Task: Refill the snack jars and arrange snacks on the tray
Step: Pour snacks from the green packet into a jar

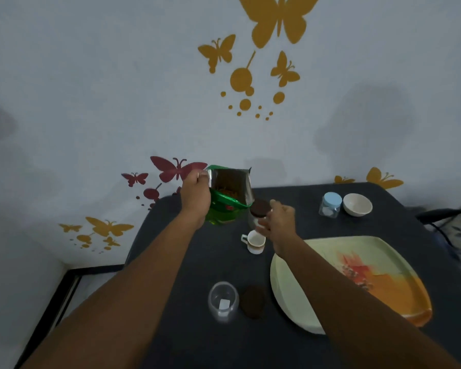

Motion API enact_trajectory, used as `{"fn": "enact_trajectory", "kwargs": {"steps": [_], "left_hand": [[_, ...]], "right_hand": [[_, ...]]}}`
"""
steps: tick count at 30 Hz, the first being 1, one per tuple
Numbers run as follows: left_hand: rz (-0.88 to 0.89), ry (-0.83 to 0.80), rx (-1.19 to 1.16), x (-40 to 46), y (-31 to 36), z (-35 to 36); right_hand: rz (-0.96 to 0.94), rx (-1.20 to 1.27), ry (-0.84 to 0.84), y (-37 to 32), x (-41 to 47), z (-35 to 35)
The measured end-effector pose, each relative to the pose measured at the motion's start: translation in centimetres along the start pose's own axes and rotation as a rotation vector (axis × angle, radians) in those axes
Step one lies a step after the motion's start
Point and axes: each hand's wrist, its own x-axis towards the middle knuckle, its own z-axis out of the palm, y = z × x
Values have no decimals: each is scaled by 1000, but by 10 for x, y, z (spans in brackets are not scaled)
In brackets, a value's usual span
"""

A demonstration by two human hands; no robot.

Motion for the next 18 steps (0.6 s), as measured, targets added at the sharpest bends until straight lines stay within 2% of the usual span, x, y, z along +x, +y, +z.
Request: {"fn": "enact_trajectory", "kwargs": {"steps": [4,7,10,12,14,18], "left_hand": [[-38,-75,-251,-6,61,-10],[-51,-144,-457,-14,94,-22],[-126,-180,-527,-17,112,-36],[-147,-206,-454,-19,120,-44],[-123,-224,-372,-25,129,-53],[25,-231,-214,-39,144,-76]], "right_hand": [[170,108,-257,-19,-12,-1],[268,397,-471,-34,-16,-1],[288,474,-649,-53,-24,-4],[268,371,-662,-63,-30,-6],[231,297,-603,-74,-34,-8],[78,373,-576,-99,-31,-17]]}}
